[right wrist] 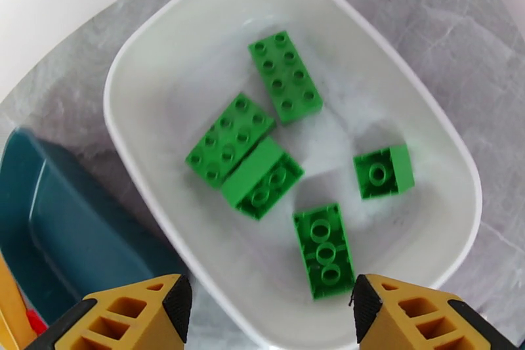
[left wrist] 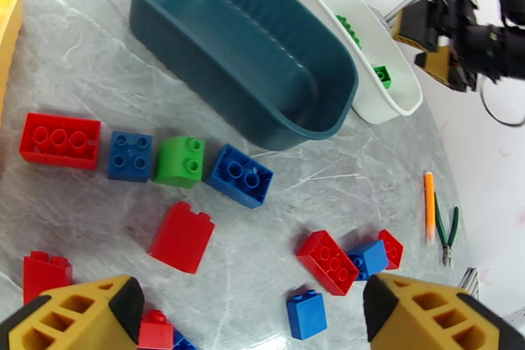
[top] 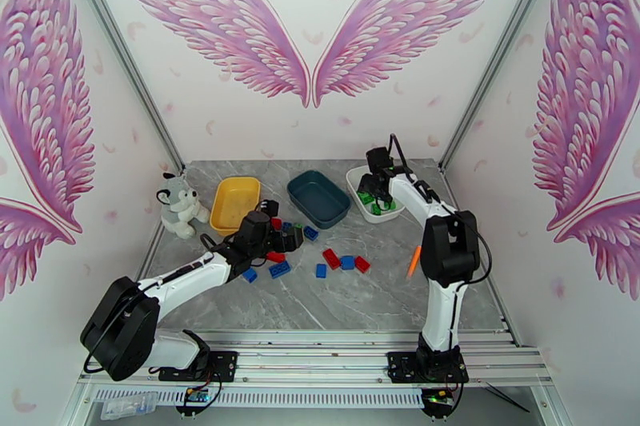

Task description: Sort the legos into containers by color

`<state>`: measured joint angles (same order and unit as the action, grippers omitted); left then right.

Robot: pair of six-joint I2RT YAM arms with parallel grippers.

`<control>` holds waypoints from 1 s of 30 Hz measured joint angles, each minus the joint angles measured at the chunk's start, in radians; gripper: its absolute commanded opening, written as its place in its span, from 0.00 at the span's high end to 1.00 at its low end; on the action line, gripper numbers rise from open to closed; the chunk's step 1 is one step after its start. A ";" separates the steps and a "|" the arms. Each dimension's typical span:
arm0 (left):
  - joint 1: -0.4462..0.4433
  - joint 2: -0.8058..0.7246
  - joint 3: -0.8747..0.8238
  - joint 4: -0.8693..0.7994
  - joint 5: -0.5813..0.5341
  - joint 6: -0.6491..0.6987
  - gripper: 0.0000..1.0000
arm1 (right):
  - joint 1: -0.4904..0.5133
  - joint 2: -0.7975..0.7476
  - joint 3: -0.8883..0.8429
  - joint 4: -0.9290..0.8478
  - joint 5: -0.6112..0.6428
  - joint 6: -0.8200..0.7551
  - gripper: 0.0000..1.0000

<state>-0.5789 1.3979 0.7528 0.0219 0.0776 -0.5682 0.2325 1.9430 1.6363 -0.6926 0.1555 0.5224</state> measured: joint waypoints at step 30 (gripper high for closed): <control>-0.122 0.279 0.296 -0.159 -0.360 0.205 0.43 | 0.314 -0.612 -0.834 0.378 -0.357 0.056 0.44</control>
<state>-0.7013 1.6768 1.0485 -0.1368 -0.2829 -0.3630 0.5465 1.3308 0.8021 -0.3149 -0.2012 0.5789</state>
